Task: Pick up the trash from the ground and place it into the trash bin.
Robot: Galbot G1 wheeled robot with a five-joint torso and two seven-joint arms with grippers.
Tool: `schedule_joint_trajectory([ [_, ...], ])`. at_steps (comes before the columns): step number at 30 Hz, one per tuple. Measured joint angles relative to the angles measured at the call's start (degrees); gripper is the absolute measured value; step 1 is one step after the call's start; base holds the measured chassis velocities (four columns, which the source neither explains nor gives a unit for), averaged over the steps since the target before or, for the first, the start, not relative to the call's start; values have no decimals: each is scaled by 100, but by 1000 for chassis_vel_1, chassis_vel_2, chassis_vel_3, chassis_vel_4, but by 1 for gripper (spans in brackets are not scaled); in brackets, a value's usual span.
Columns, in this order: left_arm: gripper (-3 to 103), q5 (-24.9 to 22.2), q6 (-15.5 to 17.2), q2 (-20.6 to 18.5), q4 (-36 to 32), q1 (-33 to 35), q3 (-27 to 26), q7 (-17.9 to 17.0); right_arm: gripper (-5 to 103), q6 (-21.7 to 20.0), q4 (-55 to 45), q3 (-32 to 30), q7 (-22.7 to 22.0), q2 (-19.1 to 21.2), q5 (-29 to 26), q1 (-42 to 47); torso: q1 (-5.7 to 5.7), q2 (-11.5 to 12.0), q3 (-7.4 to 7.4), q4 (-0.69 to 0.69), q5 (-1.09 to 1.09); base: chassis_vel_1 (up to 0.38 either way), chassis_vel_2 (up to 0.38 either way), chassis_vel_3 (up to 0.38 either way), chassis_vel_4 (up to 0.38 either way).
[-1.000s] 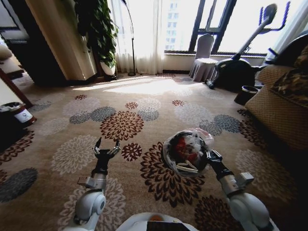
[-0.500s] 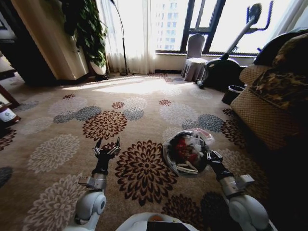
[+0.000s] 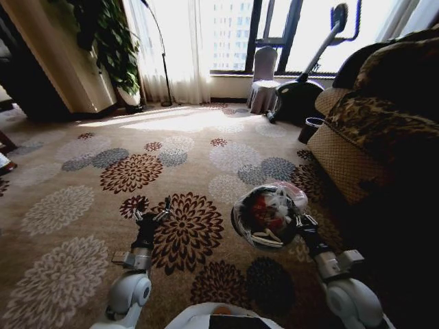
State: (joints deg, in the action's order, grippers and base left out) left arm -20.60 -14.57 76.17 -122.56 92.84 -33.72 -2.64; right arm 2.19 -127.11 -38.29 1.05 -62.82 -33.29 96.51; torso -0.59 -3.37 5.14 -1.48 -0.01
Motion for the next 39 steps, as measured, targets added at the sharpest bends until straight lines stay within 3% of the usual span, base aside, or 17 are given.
schedule_joint_trajectory([
  [11, 100, 10, -6, 5, 16, 6, 19, 3, 0, 38, 26, 0, 0, -22, 38, 32, 0, 0, 0, 1, 3, 163, -421, -175, 448],
  [14, 100, 12, -7, 5, 17, 2, 26, 3, 0, 41, 33, 0, 1, -36, 53, 41, 0, 0, 0, 1, -5, 238, -520, -227, 485],
  [16, 100, 16, -12, 5, 17, 5, 36, 5, 0, 48, 41, 9, 2, -39, 65, 45, 1, -3, -2, -1, 7, 240, -516, -231, 513],
  [17, 100, 17, -11, 7, 21, 6, 46, 5, 0, 49, 41, 13, 2, -36, 66, 44, 1, -1, 0, 0, -8, 240, -516, -228, 504],
  [18, 100, 17, -11, 7, 21, 6, 46, 5, 0, 49, 41, 13, 2, -36, 66, 44, 1, -1, 0, 0, -8, 240, -516, -228, 504],
  [20, 100, 17, -12, 7, 24, 0, 46, 5, 0, 49, 41, 17, 1, -32, 66, 38, 1, -1, -1, 0, 5, 231, -513, -226, 484],
  [24, 100, 15, -12, 10, 34, -2, 45, 5, 0, 49, 41, 18, 1, -28, 71, 43, 0, -1, 0, 1, -3, 210, -498, -213, 463],
  [28, 100, 15, -12, 19, 33, -4, 51, 5, 0, 48, 41, 19, 2, -20, 72, 44, 0, -2, 0, -1, 7, 226, -476, -203, 477],
  [31, 100, 14, -12, 19, 34, -5, 60, 5, 0, 49, 41, 18, 0, -22, 76, 49, -1, -1, 1, 0, -3, 240, -477, -199, 474],
  [35, 100, 15, -11, 14, 33, -12, 62, 5, 0, 51, 41, 21, -1, -46, 110, 80, -1, -2, 0, 0, 7, 219, -484, -226, 475],
  [39, 100, 13, -7, 9, 34, -21, 66, 5, 0, 63, 42, 26, -1, -60, 133, 106, 0, -1, 0, 1, 3, 255, -473, -243, 459],
])
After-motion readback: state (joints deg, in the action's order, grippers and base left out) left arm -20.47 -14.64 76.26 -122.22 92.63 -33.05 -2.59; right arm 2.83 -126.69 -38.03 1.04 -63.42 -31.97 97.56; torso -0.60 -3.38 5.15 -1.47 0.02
